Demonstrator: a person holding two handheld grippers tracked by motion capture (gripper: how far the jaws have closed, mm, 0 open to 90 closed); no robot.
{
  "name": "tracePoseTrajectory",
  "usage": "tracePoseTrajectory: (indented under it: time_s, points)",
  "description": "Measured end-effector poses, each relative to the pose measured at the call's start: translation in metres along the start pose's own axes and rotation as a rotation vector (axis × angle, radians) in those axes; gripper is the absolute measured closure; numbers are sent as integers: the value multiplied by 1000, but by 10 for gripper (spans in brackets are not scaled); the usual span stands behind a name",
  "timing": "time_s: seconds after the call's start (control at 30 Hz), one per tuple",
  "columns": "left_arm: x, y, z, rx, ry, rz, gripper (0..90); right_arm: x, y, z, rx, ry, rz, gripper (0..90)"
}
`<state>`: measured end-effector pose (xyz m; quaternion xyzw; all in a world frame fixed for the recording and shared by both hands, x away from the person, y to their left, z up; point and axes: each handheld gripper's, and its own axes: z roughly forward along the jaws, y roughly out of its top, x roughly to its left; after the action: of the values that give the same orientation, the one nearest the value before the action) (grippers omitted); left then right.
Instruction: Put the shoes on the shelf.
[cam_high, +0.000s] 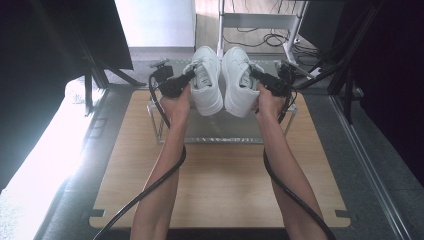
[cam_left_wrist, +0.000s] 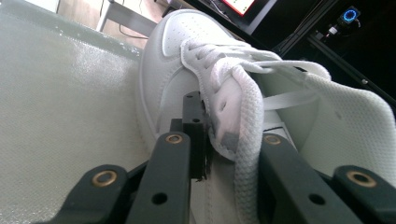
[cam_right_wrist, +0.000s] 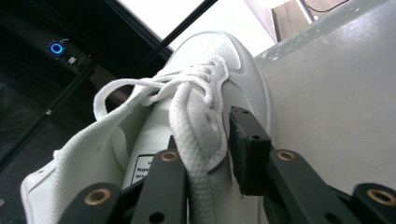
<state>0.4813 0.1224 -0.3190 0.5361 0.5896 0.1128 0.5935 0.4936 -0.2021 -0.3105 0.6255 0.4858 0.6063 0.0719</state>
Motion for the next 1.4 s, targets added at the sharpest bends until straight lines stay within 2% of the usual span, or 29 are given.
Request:
tracePoseTrajectory:
  time_s: [0.2,0.3,0.37,0.47,0.5,0.57,0.6,0.67,0.77,0.8,0.97,1.13,1.2,1.33,1.4]
  points:
    - [2,-1,3,0,-14,-19,703,1,-1,4,14,18,-3,669]
    - [2,-1,3,2,-17,-17,676,-2,-1,4,21,41,15,628]
    - [4,-2,4,3,-31,-35,651,-4,-1,5,21,59,33,599]
    - [3,0,5,19,-34,-18,624,-6,-1,6,20,79,37,546]
    - [2,0,6,29,-40,-13,607,-6,-1,6,25,86,47,502]
    - [-3,-1,9,53,-66,9,534,-6,-1,6,24,126,71,482]
    - [-6,-1,9,50,-68,19,488,-4,-2,7,37,145,70,468]
    - [-10,-2,7,21,-83,20,475,2,-3,8,48,142,21,462]
    - [-11,1,3,28,-92,38,438,5,-3,7,43,136,-6,458]
    - [-11,1,1,29,-90,47,431,4,-3,6,41,136,-7,457]
    - [-15,4,-2,64,-56,121,325,1,-3,4,50,128,-76,395]
    - [-20,3,-10,61,-34,213,255,5,-2,-6,42,113,-206,333]
    - [-20,2,-15,57,-35,224,246,5,0,-12,34,122,-253,313]
    - [-18,1,-26,44,-49,239,229,6,4,-27,32,146,-313,293]
    - [-18,1,-33,47,-58,255,225,6,5,-36,35,143,-357,278]
